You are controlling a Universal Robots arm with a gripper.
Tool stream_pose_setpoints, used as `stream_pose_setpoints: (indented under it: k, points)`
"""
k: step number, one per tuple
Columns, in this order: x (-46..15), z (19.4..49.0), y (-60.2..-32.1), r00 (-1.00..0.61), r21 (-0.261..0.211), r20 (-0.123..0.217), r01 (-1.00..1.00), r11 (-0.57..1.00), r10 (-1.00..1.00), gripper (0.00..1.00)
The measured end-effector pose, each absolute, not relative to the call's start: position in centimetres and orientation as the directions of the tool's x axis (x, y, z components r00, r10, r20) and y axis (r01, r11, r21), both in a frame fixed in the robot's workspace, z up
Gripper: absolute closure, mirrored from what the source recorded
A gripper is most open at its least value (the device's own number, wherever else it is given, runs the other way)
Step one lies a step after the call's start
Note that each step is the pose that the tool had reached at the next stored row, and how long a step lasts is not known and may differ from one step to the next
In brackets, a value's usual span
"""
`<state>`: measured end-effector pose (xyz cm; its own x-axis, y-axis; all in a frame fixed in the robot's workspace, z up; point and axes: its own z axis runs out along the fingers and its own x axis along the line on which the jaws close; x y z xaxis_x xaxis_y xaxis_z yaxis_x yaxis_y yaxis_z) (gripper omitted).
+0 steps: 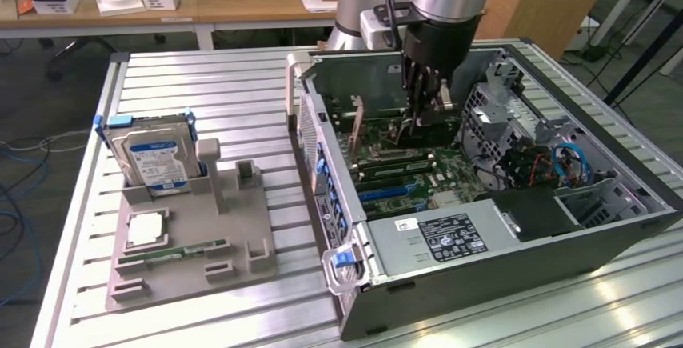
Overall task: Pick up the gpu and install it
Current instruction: 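Insert the gpu into the slot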
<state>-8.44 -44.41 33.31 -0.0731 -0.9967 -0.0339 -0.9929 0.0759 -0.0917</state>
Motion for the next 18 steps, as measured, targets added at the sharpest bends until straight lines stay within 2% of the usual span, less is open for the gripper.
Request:
stream_pose_setpoints:
  k: [18]
  points:
    - [-8.7, 30.8, -44.4, -0.073, -0.092, -0.034, -0.993, 0.076, -0.997, 0.74]
